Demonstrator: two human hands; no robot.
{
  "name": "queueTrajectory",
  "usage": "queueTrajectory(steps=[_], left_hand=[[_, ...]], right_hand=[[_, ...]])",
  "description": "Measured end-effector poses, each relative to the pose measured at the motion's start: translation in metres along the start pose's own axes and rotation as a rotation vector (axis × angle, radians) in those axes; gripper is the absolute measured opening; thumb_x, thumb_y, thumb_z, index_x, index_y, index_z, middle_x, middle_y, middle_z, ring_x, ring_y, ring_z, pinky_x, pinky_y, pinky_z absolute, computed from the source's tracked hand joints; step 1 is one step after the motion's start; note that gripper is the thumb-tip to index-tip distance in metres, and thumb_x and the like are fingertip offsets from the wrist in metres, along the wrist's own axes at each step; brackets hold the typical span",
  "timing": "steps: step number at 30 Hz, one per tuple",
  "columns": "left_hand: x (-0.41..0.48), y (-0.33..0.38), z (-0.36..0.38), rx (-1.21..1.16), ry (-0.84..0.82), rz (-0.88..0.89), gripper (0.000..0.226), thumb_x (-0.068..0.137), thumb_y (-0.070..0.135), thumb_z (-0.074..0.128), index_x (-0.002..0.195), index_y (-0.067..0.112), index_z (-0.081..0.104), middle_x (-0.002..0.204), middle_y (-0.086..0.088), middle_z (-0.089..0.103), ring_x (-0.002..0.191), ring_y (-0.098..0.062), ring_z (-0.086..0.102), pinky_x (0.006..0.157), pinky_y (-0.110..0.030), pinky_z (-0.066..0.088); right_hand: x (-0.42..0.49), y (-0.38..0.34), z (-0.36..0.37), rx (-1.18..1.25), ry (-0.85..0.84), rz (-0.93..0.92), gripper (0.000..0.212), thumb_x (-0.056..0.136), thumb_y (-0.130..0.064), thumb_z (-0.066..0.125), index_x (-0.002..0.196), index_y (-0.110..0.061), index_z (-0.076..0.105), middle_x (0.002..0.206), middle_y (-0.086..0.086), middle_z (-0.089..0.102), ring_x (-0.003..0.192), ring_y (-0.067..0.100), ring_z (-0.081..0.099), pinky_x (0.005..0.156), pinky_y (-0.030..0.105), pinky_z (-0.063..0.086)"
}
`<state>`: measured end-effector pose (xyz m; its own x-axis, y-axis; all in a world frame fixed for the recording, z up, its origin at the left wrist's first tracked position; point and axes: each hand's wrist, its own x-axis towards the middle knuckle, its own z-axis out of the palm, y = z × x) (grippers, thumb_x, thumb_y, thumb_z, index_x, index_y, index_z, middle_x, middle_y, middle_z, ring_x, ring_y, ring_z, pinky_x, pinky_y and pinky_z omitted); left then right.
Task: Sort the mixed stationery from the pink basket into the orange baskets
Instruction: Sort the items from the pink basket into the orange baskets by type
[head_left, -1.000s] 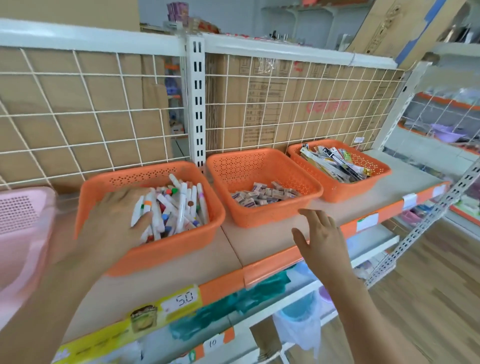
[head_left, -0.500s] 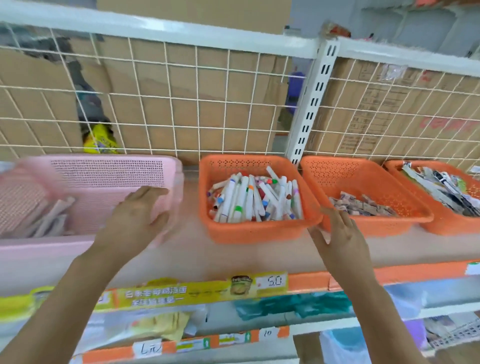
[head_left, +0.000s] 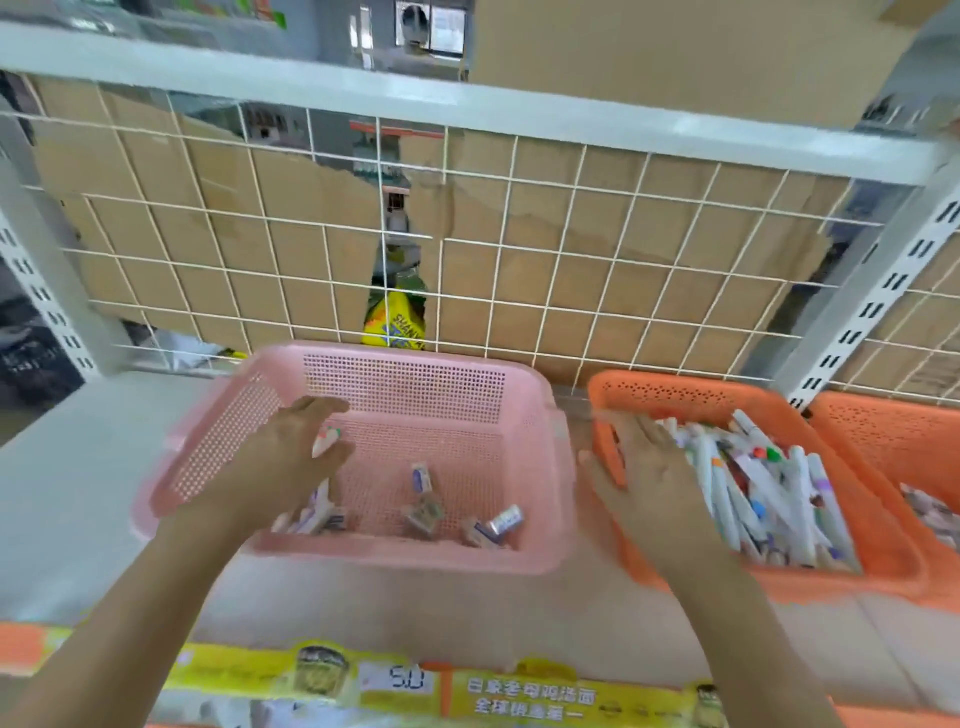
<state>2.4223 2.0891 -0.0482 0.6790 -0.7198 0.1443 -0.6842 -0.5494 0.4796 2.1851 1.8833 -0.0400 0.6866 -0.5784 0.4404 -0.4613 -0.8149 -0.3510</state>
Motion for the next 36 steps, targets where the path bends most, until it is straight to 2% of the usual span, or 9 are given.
queueTrajectory(steps=[6,11,14,17,20,26,28,33,36], left_hand=[[0.025,-0.038,-0.008,0.109,-0.184,-0.129,0.050,0.092,0.032,0.053,0.136,0.012,0.043,0.139,-0.009,0.047,0.124,-0.025,0.047,0.101,-0.030,0.034],[0.036,-0.052,-0.005,0.221,-0.348,-0.241,0.034,0.091,0.024,0.056,0.121,0.007,0.053,0.119,-0.008,0.059,0.096,-0.017,0.054,0.069,-0.019,0.040],[0.040,-0.051,0.002,0.285,-0.439,-0.219,0.042,0.088,0.030,0.062,0.121,0.006,0.052,0.118,-0.008,0.058,0.102,-0.019,0.055,0.076,-0.022,0.040],[0.047,-0.052,0.009,0.274,-0.473,-0.204,0.056,0.086,0.030,0.065,0.130,0.004,0.044,0.126,-0.009,0.053,0.109,-0.020,0.055,0.081,-0.025,0.043],[0.055,-0.058,0.015,0.140,-0.504,-0.204,0.066,0.083,0.022,0.067,0.137,0.003,0.033,0.131,-0.010,0.048,0.106,-0.020,0.056,0.080,-0.024,0.047],[0.057,-0.060,0.019,0.160,-0.602,-0.220,0.040,0.085,0.016,0.063,0.118,0.001,0.045,0.090,-0.001,0.050,0.075,-0.013,0.050,0.053,-0.016,0.039],[0.057,-0.059,0.021,0.209,-0.631,-0.229,0.035,0.088,0.018,0.058,0.116,0.001,0.048,0.097,-0.006,0.053,0.079,-0.016,0.051,0.049,-0.016,0.034],[0.060,-0.061,0.022,0.158,-0.589,-0.218,0.043,0.096,0.018,0.046,0.136,0.003,0.039,0.128,-0.013,0.053,0.106,-0.022,0.058,0.079,-0.026,0.045],[0.064,-0.068,0.025,0.041,-0.484,-0.259,0.032,0.095,0.018,0.047,0.123,0.003,0.052,0.105,-0.005,0.060,0.093,-0.017,0.061,0.074,-0.026,0.050]], right_hand=[[0.034,-0.052,0.042,0.004,-0.331,-0.101,0.052,0.090,-0.025,0.058,0.138,-0.020,0.040,0.140,0.002,0.044,0.126,0.022,0.044,0.103,0.031,0.033],[0.054,-0.082,0.070,-0.061,-0.808,-0.149,0.078,0.085,-0.029,0.066,0.148,-0.022,0.020,0.150,0.002,0.031,0.129,0.020,0.041,0.102,0.029,0.037],[0.058,-0.087,0.090,-0.133,-0.982,-0.153,0.093,0.078,-0.032,0.075,0.149,-0.024,0.015,0.148,0.005,0.031,0.127,0.025,0.041,0.103,0.035,0.038],[0.061,-0.087,0.106,-0.186,-1.005,-0.154,0.105,0.071,-0.043,0.078,0.151,-0.024,0.011,0.149,0.004,0.028,0.130,0.027,0.037,0.105,0.038,0.036],[0.063,-0.090,0.114,-0.231,-0.979,-0.199,0.100,0.075,-0.042,0.074,0.150,-0.017,0.012,0.146,0.006,0.028,0.125,0.026,0.040,0.101,0.039,0.039],[0.066,-0.093,0.127,-0.215,-0.890,-0.207,0.062,0.081,-0.031,0.068,0.132,-0.011,0.039,0.119,0.006,0.041,0.095,0.022,0.052,0.079,0.037,0.047],[0.066,-0.092,0.130,-0.220,-0.867,-0.231,0.062,0.081,-0.036,0.067,0.131,-0.013,0.040,0.119,0.005,0.041,0.096,0.023,0.052,0.076,0.035,0.046],[0.065,-0.094,0.131,-0.119,-0.850,-0.219,0.045,0.082,-0.033,0.066,0.119,-0.021,0.044,0.108,-0.003,0.039,0.090,0.015,0.049,0.069,0.027,0.040],[0.065,-0.095,0.131,-0.066,-0.838,-0.196,0.043,0.083,-0.026,0.066,0.120,-0.020,0.045,0.111,-0.002,0.044,0.092,0.015,0.050,0.072,0.027,0.041]])
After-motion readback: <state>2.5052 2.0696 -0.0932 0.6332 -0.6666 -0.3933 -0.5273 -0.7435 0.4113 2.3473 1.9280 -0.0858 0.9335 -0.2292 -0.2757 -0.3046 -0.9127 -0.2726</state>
